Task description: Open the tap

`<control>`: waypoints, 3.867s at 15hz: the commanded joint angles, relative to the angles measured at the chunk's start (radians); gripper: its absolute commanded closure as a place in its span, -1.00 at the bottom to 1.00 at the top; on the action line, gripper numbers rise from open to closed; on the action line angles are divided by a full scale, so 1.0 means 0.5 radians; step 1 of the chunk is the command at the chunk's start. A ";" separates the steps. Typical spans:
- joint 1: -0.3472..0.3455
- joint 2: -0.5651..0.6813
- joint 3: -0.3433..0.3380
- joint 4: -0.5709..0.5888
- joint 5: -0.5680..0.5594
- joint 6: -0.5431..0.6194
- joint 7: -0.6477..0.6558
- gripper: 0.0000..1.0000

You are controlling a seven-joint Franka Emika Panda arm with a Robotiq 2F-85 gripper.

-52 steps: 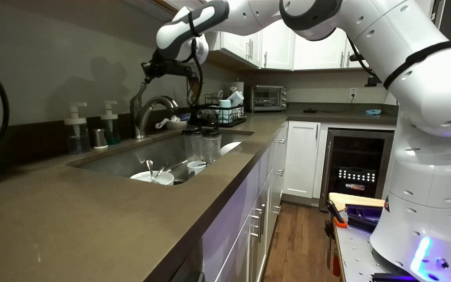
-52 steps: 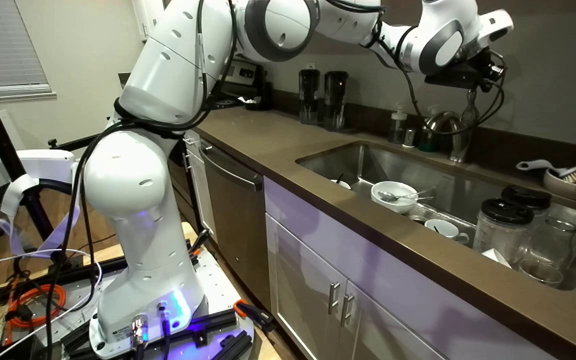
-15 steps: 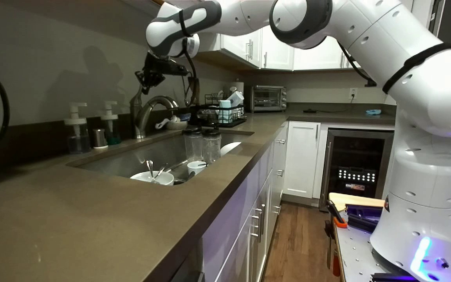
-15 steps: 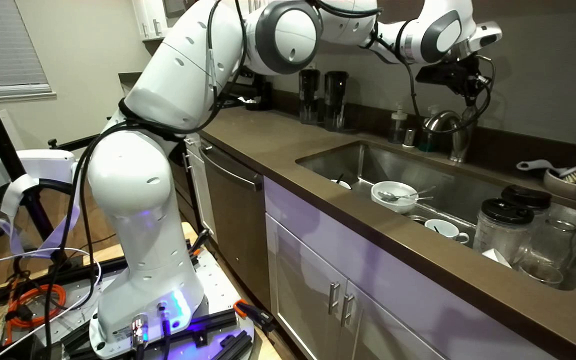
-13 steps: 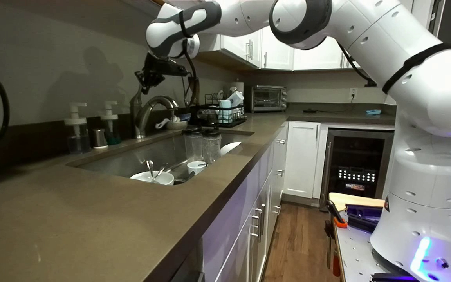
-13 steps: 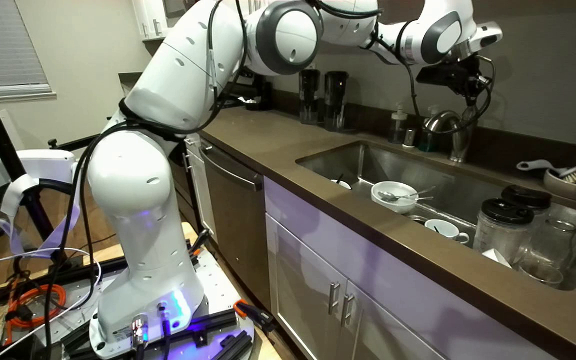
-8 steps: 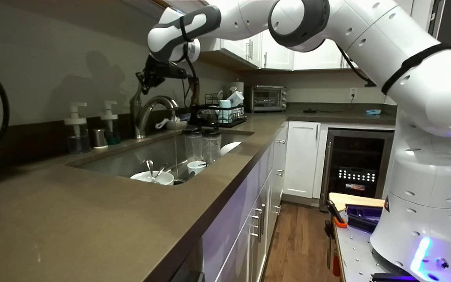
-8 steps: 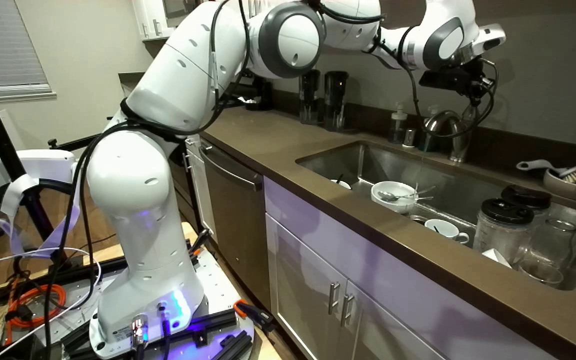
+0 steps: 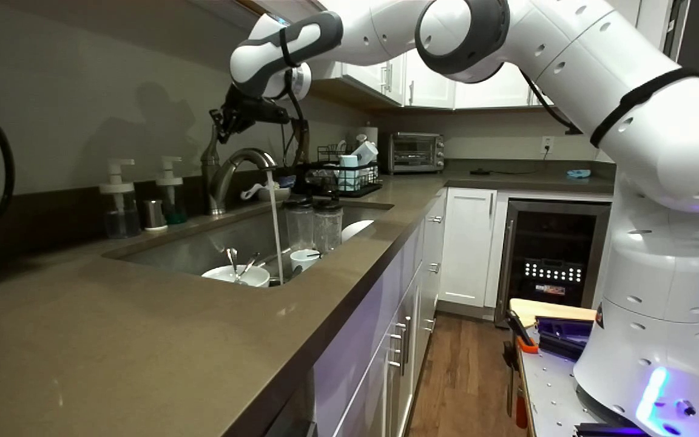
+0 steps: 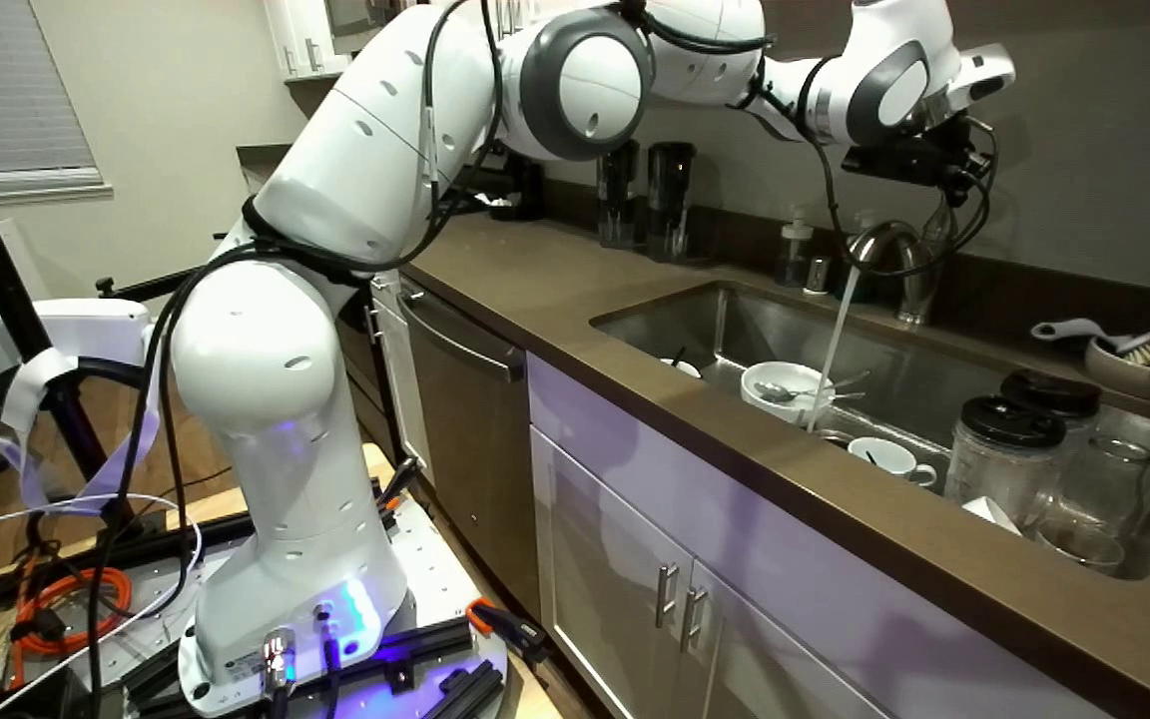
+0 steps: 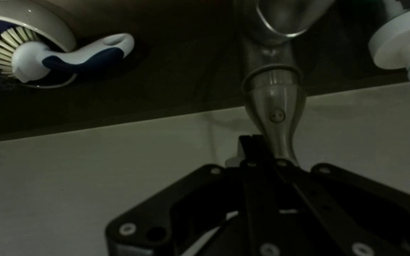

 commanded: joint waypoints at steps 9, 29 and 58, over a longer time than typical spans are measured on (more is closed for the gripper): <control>-0.021 0.019 0.071 0.069 0.045 0.032 -0.056 0.96; -0.002 0.017 0.030 0.001 -0.008 0.251 0.053 0.97; 0.011 -0.975 -0.095 -1.446 -0.054 0.410 0.002 0.97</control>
